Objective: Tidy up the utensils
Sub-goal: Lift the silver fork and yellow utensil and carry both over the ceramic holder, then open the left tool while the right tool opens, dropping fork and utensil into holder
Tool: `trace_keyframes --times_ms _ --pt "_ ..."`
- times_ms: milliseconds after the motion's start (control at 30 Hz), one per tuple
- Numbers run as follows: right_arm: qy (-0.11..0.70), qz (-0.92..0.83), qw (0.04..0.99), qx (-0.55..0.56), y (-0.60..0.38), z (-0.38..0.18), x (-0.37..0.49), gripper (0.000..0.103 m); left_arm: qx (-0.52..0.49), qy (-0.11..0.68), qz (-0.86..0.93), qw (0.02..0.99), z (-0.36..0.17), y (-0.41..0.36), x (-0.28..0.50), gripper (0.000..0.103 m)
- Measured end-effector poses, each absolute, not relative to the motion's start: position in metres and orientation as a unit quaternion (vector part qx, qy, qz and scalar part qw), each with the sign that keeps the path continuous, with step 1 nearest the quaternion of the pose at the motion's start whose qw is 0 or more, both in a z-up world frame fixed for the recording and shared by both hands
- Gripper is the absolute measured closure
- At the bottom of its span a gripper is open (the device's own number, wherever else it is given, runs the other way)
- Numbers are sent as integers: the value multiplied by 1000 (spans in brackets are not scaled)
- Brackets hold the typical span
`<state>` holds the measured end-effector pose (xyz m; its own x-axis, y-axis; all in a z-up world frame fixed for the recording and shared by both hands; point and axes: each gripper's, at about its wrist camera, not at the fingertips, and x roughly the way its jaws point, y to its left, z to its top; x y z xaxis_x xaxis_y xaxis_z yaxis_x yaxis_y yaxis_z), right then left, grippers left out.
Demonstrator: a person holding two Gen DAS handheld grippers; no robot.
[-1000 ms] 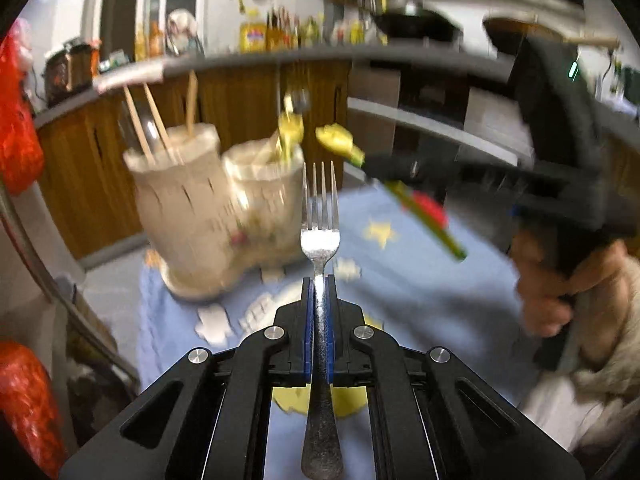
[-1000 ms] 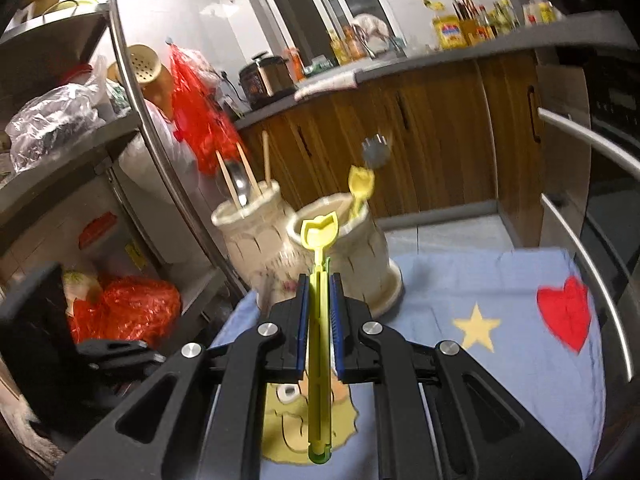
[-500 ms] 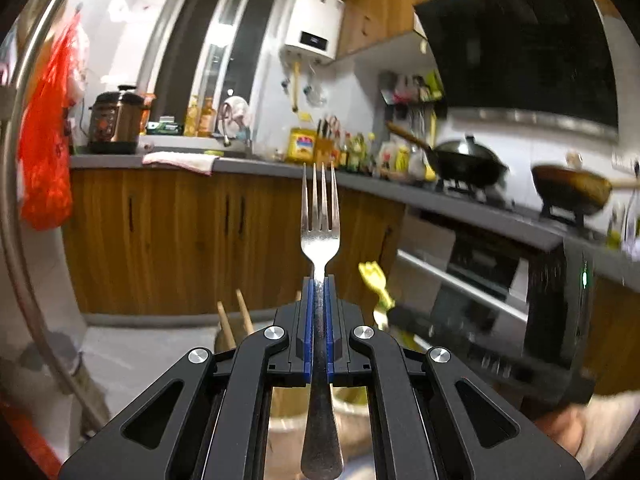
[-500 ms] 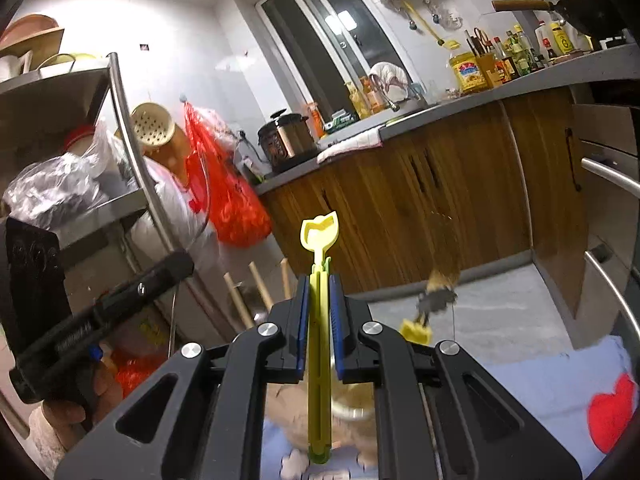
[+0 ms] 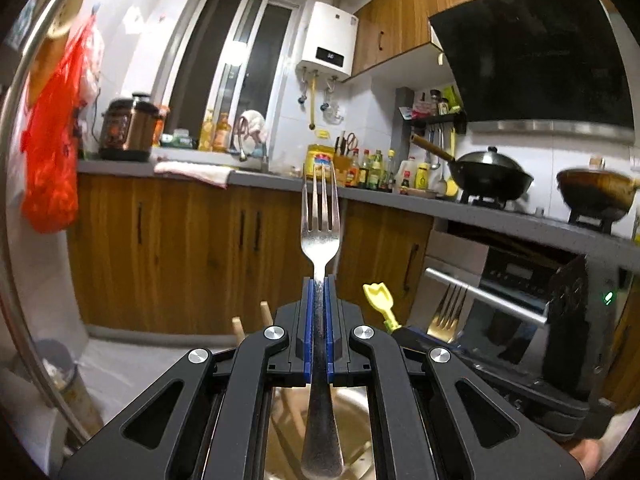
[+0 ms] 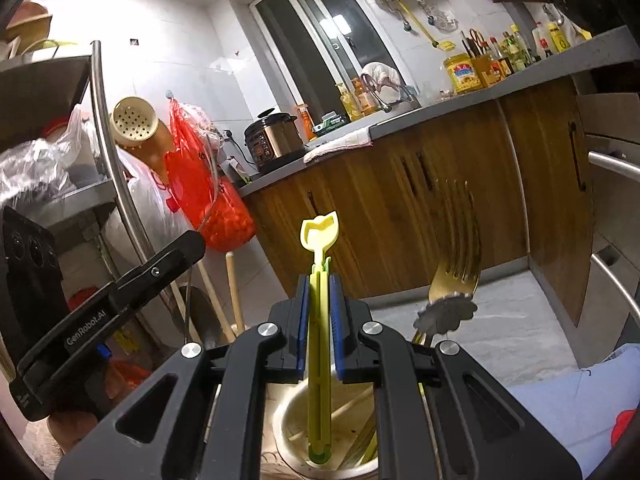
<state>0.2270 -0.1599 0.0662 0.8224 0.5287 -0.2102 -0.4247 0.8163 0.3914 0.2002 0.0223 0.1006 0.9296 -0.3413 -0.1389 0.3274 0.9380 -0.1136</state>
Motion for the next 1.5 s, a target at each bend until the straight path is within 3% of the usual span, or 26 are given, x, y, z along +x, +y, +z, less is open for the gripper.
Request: trace_keyframes --times_ms 300,700,1000,1500 --pt "166 258 941 141 -165 59 210 93 -37 115 -174 977 82 27 184 98" --pt "164 268 925 212 -188 64 215 93 -41 145 -181 972 66 33 172 98" --pt "134 232 953 138 -148 60 228 93 -39 148 -183 971 64 31 178 98" --pt "206 258 935 132 -172 47 199 93 -44 171 -182 967 65 33 177 94"
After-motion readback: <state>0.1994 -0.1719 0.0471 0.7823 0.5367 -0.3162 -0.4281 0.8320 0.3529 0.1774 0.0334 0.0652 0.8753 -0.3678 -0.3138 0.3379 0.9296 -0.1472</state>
